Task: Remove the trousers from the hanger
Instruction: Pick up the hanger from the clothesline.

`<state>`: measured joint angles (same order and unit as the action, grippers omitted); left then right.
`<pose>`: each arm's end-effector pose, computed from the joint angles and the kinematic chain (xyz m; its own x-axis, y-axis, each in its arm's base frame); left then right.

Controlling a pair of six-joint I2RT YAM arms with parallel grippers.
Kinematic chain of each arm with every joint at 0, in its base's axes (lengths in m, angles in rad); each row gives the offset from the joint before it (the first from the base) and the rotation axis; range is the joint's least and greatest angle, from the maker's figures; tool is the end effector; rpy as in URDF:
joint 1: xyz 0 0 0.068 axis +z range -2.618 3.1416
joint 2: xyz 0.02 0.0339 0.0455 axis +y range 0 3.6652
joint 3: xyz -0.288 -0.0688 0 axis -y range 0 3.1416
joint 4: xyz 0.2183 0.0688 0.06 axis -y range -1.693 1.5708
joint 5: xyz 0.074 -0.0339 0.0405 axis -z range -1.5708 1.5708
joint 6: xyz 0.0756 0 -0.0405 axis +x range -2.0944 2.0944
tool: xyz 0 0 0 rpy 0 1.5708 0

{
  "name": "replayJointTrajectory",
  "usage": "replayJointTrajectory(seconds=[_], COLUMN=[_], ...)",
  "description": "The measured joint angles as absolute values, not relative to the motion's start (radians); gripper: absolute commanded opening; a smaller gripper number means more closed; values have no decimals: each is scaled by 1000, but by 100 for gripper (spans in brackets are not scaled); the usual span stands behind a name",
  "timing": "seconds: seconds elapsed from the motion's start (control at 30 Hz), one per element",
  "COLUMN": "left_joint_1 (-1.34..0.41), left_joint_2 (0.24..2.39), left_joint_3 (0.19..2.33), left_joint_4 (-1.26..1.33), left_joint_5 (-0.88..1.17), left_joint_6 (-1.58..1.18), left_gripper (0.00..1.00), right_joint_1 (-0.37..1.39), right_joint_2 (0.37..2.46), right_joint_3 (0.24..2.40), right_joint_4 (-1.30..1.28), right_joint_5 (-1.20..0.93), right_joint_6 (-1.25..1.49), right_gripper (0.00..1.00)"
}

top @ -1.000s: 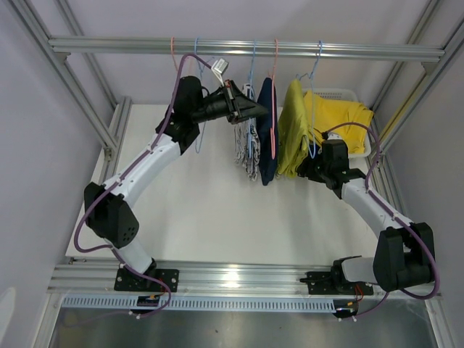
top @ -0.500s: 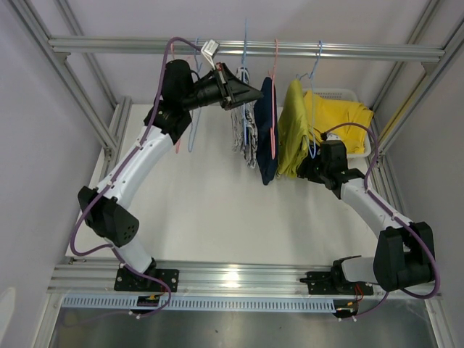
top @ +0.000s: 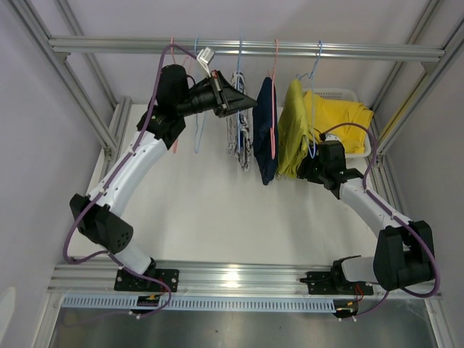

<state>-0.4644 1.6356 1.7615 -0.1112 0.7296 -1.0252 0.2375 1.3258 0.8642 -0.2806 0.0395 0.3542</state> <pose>0.3154 -0.2144 0.4897 -0.7880 -0.3180 -0.5272 0.4937 0.1853 -0.8496 0.2753 0.0636 0.2483 -0.6879 0.1901 -0.7005 0.0339 0.9725 0.2306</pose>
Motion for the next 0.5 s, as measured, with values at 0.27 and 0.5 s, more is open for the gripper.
replayJointTrajectory(seconds=[0.27,0.5], left_joint_1=[-464,-464], left_joint_2=[1487,1333], left_joint_3=[1649,1472], left_joint_4=[-214,-221], left_joint_5=[707,691], left_joint_6=[-962,-910], left_gripper=[1,1], right_joint_1=[255,270], right_joint_2=[1325,1242], right_joint_3=[864,864], right_joint_4=[-281,-313], right_joint_5=[71,147], right_joint_6=[344,340], right_gripper=[65,66])
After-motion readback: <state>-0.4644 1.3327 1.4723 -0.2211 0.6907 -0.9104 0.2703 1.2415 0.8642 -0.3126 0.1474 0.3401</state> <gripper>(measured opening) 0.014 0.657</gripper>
